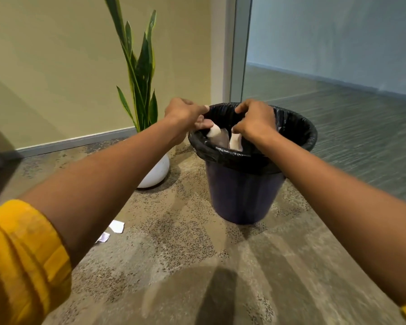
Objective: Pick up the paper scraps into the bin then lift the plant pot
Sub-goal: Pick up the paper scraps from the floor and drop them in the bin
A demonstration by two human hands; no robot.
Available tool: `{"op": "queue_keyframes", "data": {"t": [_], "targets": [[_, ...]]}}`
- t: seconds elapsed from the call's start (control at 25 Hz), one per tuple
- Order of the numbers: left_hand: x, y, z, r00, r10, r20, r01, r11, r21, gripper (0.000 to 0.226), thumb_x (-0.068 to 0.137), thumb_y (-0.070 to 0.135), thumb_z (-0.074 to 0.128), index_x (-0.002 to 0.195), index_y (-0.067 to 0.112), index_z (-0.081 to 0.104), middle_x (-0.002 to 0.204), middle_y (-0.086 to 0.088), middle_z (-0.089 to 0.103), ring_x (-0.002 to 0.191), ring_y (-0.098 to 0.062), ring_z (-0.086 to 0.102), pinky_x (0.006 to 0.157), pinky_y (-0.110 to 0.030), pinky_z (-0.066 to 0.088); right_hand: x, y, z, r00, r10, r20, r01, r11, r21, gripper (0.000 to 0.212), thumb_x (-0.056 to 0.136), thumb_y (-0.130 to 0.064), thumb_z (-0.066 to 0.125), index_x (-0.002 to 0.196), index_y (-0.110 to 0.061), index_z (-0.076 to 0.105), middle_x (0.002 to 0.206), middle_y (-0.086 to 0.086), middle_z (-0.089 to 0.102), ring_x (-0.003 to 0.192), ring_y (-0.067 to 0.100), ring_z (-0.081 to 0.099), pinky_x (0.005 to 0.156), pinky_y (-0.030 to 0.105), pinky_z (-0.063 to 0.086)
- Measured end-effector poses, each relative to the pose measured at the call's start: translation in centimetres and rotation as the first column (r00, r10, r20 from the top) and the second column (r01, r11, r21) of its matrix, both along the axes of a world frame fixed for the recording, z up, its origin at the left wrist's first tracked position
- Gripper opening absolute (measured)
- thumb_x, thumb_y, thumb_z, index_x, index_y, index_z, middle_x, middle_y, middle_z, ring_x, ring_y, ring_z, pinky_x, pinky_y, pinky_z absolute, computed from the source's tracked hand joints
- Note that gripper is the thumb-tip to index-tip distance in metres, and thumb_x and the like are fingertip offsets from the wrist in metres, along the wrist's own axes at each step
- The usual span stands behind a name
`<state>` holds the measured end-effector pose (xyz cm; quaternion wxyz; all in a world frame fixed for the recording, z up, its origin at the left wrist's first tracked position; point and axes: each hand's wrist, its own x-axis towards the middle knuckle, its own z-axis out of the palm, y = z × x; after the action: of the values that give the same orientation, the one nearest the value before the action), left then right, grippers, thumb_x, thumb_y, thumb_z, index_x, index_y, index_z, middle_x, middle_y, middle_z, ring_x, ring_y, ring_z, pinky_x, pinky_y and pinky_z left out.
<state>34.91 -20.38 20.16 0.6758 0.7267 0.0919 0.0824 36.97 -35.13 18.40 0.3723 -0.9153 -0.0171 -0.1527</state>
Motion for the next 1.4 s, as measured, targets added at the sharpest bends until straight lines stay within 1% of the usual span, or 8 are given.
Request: {"op": "queue_keyframes", "data": {"t": [0.32, 0.44, 0.72, 0.84, 0.92, 1.08, 1.2, 1.4], "targets": [[-2.9, 7.2, -2.4, 0.999, 0.01, 0.054, -0.021, 0.974, 0.224, 0.017, 0.087, 0.001, 0.06, 0.102, -0.007, 0.059, 0.069, -0.014, 0.057, 0.048, -0.01, 0.063, 0.048, -0.018, 0.055, -3.2, 7.3, -0.6, 0.93, 0.292, 0.221, -0.303, 0.953, 0.013, 0.015, 0.08, -0.009, 0.07, 0.076, -0.023, 0.067, 0.088, 0.0, 0.067, 0.082, 0.012, 0.064, 0.077, 0.028, 0.055], [-4.4, 11.3, -4.8, 0.997, 0.074, 0.022, -0.077, 0.956, 0.284, 0.01, 0.088, -0.001, 0.057, 0.096, -0.004, 0.061, 0.07, -0.013, 0.06, 0.051, -0.013, 0.061, 0.047, -0.018, 0.055, -5.0, 12.6, -3.3, 0.87, 0.48, 0.11, -0.488, 0.872, 0.05, 0.011, 0.081, -0.007, 0.07, 0.079, -0.018, 0.07, 0.08, -0.004, 0.067, 0.07, 0.001, 0.059, 0.068, 0.015, 0.051], [-8.1, 23.1, -15.3, 0.961, 0.224, -0.164, -0.141, 0.903, 0.407, 0.021, 0.084, -0.003, 0.062, 0.067, 0.009, 0.06, 0.065, -0.009, 0.056, 0.058, -0.018, 0.054, 0.045, -0.021, 0.053, -6.5, 23.8, -16.0, 0.72, 0.645, -0.256, -0.655, 0.754, 0.055, 0.014, 0.077, -0.004, 0.065, 0.083, -0.013, 0.074, 0.078, 0.005, 0.069, 0.076, 0.014, 0.059, 0.075, 0.026, 0.047], [-10.3, 28.7, -19.5, 0.885, 0.398, -0.242, -0.139, 0.722, 0.678, 0.003, 0.079, 0.011, 0.07, 0.079, 0.013, 0.069, 0.077, -0.01, 0.063, 0.073, -0.023, 0.056, 0.063, -0.028, 0.044, -6.4, 27.0, -21.3, 0.689, 0.597, -0.41, -0.637, 0.769, 0.051, 0.015, 0.077, -0.018, 0.069, 0.092, -0.017, 0.068, 0.099, 0.009, 0.071, 0.094, 0.026, 0.064, 0.072, 0.025, 0.042], [-11.6, 31.7, -21.6, 0.805, 0.506, -0.31, -0.014, 0.539, 0.842, 0.035, 0.074, 0.03, 0.075, 0.106, 0.017, 0.068, 0.112, -0.015, 0.063, 0.106, -0.03, 0.055, 0.089, -0.035, 0.041, -6.0, 28.6, -23.6, 0.699, 0.539, -0.471, -0.614, 0.789, -0.009, 0.035, 0.078, -0.032, 0.071, 0.108, -0.016, 0.061, 0.117, 0.01, 0.062, 0.112, 0.029, 0.055, 0.084, 0.031, 0.045], [-14.0, 34.1, -24.4, 0.692, 0.526, -0.495, 0.326, 0.384, 0.864, 0.102, 0.055, 0.055, 0.081, 0.142, 0.038, 0.031, 0.156, -0.016, 0.006, 0.144, -0.04, 0.001, 0.107, -0.061, 0.021, -5.6, 31.0, -25.3, 0.74, 0.393, -0.545, -0.57, 0.798, -0.198, 0.077, 0.072, -0.059, 0.069, 0.135, -0.022, 0.044, 0.144, 0.011, 0.037, 0.133, 0.033, 0.032, 0.105, 0.05, 0.032], [-13.9, 34.6, -25.8, 0.729, 0.407, -0.55, 0.321, 0.506, 0.8, 0.106, 0.05, 0.056, 0.082, 0.142, 0.036, 0.033, 0.152, -0.02, 0.01, 0.142, -0.04, 0.006, 0.112, -0.058, 0.022, -5.5, 32.9, -25.5, 0.696, 0.441, -0.566, -0.652, 0.72, -0.24, 0.088, 0.067, -0.064, 0.07, 0.141, -0.026, 0.039, 0.15, 0.011, 0.028, 0.137, 0.035, 0.026, 0.109, 0.054, 0.029], [-12.2, 32.9, -27.1, 0.79, 0.347, -0.505, 0.223, 0.605, 0.764, 0.073, 0.055, 0.036, 0.087, 0.12, 0.024, 0.057, 0.13, -0.017, 0.035, 0.123, -0.035, 0.037, 0.104, -0.036, 0.036, -5.8, 35.2, -25.4, 0.552, 0.562, -0.616, -0.801, 0.562, -0.204, 0.086, 0.065, -0.045, 0.082, 0.139, -0.031, 0.041, 0.143, 0.011, 0.029, 0.13, 0.036, 0.035, 0.101, 0.044, 0.039]]}}
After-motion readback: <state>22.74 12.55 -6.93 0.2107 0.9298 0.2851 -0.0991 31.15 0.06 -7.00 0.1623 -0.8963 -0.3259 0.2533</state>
